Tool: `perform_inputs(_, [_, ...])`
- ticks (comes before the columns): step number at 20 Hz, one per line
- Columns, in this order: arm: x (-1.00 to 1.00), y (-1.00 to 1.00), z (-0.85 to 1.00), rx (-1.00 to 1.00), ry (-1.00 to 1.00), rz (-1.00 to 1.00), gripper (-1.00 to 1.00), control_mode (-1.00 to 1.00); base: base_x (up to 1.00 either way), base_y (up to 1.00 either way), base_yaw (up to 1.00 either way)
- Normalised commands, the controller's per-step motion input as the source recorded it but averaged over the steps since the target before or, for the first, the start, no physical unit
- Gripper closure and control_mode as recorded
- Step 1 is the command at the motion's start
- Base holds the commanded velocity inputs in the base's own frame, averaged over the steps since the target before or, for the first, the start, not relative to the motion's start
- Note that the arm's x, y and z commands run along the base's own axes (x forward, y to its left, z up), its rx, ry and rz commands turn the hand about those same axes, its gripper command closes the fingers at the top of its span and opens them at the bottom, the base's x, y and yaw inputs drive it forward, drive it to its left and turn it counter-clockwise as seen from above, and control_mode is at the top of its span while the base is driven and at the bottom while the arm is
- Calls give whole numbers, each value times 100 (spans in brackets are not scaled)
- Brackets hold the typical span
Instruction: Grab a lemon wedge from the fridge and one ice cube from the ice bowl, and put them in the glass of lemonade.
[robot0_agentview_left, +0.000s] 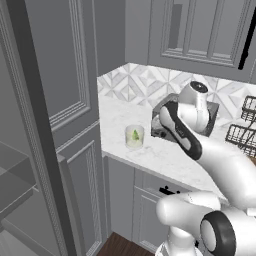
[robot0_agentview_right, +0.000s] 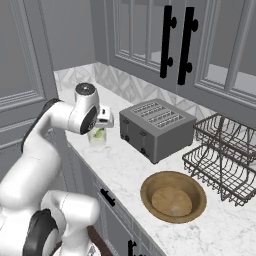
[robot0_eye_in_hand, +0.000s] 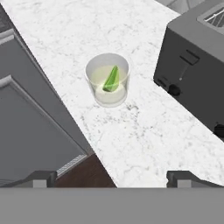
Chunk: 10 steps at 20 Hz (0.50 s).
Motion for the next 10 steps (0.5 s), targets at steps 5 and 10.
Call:
perform_inputs(5, [-88,-29,0,0,0,0,-100,-100,0,0,0])
perform_inputs(10, [-24,7,3,0,0,0,-100,-100,0,0,0])
